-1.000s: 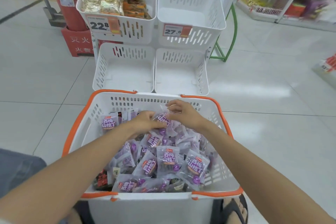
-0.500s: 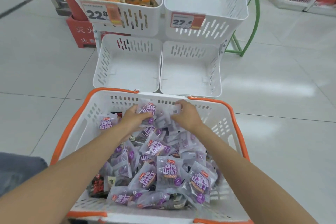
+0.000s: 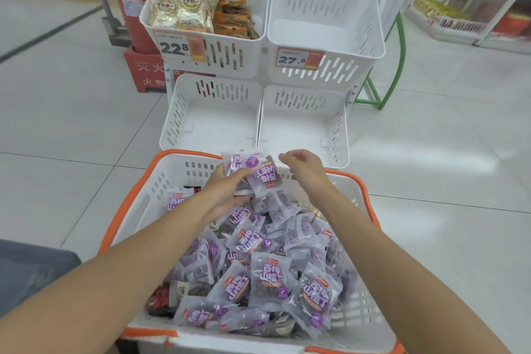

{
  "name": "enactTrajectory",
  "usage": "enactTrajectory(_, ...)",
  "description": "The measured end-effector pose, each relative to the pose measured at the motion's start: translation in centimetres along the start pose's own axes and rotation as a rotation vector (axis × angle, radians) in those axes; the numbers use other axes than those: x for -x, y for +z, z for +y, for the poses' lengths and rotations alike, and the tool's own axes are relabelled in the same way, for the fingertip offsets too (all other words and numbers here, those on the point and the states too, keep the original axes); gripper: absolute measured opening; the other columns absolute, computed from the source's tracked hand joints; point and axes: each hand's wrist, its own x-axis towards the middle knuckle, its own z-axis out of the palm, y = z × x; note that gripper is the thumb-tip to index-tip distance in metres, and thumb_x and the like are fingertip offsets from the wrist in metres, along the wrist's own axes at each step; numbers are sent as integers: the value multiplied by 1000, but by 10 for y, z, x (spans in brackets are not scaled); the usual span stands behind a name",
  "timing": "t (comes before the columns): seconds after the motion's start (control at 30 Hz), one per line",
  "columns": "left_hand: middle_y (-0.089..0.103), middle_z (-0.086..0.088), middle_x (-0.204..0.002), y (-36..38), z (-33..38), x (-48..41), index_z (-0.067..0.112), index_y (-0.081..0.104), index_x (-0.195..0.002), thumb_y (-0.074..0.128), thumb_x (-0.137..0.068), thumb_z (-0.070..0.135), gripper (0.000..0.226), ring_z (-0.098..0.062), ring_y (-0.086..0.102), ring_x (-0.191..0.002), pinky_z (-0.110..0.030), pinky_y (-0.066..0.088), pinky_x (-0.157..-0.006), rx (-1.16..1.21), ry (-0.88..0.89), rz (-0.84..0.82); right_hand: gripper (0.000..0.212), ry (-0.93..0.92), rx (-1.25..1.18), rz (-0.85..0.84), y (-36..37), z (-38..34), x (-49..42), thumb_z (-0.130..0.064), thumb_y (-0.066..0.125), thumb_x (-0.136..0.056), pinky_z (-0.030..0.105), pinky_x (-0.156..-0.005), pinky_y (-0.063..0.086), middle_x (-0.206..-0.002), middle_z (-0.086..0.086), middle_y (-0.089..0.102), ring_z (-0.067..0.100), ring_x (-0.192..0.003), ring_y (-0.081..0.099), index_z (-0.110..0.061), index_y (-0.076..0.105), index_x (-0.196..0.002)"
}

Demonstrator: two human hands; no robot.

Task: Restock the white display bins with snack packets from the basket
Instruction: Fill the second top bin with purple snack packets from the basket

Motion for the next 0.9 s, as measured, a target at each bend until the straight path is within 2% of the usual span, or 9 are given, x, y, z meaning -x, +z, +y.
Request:
enactTrajectory(0.1, 65, -16, -113, -7, 9, 1, 23, 12, -154, 70, -87, 10, 89, -24, 65, -93, -43, 54, -85, 74, 33, -25, 29, 95, 68, -232, 4, 7, 14, -33, 71, -86, 27, -78, 53, -101, 4, 69, 16, -92, 65, -11, 66, -105)
enactTrajectory(0.23, 69, -13, -100, -12, 21, 1, 20, 36, -144, 78, -77, 36, 81, -27, 67, -87, -46, 53, -92, 63, 87, 15, 13, -11, -171, -33, 1, -4, 21, -12, 76, -81, 33, -80, 57, -96, 17, 70, 19, -81, 66, -11, 67, -90)
enactTrajectory(0.4, 68, -7, -102, -16, 37, 6, 22, 39, -140, 62, -83, 58, 71, -21, 65, -87, -38, 52, -84, -134, 227, 101, 15, -192, 100, -131, -26, -35, 24, -8, 78, -72, 48, -74, 52, -81, 12, 68, 30, -76, 63, -20, 70, -77)
enactTrajectory(0.5, 63, -9, -125, -9, 38, 16, 25, 41, -141, 62, -73, 67, 83, -30, 65, -104, -47, 48, -98, -278, 174, -108, 29, -283, 245, -241, -25, -48, 26, -12, 77, -80, 38, -68, 45, -77, 21, 62, 22, -70, 55, -17, 68, -107)
enactTrajectory(0.6, 72, -12, -113, 7, 34, 22, 27, 53, -124, 65, -81, 58, 55, -36, 67, -105, -53, 47, -101, -319, 142, -326, 41, -373, 248, -193, -8, -51, 27, -19, 71, -87, 46, -82, 53, -100, 20, 69, 21, -85, 62, -20, 60, -126)
enactTrajectory(0.67, 76, -7, -101, 15, 36, 20, 29, 52, -118, 62, -87, 51, 39, -27, 72, -96, -47, 51, -94, -311, 180, -267, 46, -400, 248, -26, 2, -51, 24, -29, 67, -90, 43, -103, 45, -133, 3, 57, 16, -118, 55, -21, 54, -134)
enactTrajectory(0.73, 76, -6, -101, 23, 43, 15, 21, 50, -121, 61, -90, 49, 43, -23, 74, -91, -38, 51, -85, -316, 256, -198, 56, -257, 173, -49, 8, -58, 24, -45, 59, -92, 41, -111, 38, -147, -1, 42, 14, -129, 46, -24, 43, -142)
enactTrajectory(0.8, 73, -11, -107, 32, 57, 6, 14, 47, -121, 60, -93, 45, 44, -23, 73, -90, -37, 53, -86, -360, 350, -164, 38, -101, -100, -295, 6, -68, 17, -43, 49, -99, 40, -102, 48, -127, 4, 63, 17, -111, 63, -19, 58, -127)
enactTrajectory(0.9, 67, -11, -120, 48, 90, -10, 15, 47, -123, 53, -96, 47, 42, -22, 69, -102, -39, 53, -96, -420, 472, -135, 31, -89, -271, -396, -8, -92, -2, -28, 46, -101, 33, -90, 54, -110, 12, 72, 21, -98, 68, -8, 65, -116)
